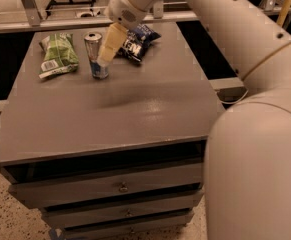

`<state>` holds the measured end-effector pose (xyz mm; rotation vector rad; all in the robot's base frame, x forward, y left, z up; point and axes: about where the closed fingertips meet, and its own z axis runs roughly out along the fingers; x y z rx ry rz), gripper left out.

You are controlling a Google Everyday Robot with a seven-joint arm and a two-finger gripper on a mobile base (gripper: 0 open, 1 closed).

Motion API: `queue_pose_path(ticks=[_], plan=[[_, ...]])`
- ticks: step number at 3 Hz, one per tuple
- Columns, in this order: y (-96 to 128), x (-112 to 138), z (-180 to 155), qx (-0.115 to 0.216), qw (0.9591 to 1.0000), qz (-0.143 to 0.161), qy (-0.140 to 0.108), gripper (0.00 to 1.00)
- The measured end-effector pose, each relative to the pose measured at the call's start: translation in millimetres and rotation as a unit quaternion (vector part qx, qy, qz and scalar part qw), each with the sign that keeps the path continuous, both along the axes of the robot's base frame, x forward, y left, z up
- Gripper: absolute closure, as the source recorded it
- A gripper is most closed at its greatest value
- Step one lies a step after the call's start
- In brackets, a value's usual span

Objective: Move redbull can near green jalapeno chip bag

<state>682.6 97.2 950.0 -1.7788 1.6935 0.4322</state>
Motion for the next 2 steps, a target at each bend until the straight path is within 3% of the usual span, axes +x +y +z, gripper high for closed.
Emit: queue_pose_path(ticks=[2], plan=[[-98,-33,35,0.053,0.9954,-0.033,-0.074,0.00]])
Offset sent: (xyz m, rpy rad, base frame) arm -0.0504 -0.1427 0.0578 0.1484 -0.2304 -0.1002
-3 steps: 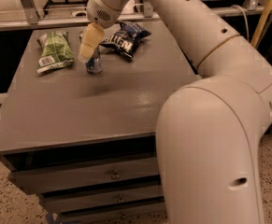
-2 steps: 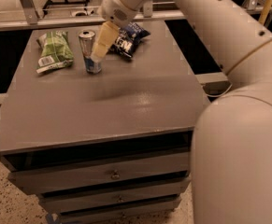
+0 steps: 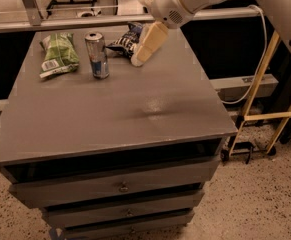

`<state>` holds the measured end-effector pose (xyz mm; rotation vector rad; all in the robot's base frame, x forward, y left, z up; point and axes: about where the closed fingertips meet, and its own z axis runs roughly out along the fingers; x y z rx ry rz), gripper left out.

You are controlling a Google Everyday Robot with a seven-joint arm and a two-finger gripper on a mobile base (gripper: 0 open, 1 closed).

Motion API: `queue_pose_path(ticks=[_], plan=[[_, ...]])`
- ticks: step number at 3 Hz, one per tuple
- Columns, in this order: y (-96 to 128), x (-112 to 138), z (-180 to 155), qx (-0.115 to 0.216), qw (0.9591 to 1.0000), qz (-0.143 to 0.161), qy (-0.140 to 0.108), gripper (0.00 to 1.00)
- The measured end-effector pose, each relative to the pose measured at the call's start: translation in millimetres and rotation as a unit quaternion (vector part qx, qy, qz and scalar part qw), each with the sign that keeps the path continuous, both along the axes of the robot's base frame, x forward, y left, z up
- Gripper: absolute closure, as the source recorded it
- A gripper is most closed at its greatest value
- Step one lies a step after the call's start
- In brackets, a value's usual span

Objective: Move redbull can near green jalapeno chip bag

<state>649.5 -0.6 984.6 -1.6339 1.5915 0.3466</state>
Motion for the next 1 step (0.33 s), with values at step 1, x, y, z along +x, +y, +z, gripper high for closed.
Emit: queue_pose_path(ticks=[1], plan=[[0.1,0.0,0.0,0.000,1.0000,0.000,0.000,0.00]])
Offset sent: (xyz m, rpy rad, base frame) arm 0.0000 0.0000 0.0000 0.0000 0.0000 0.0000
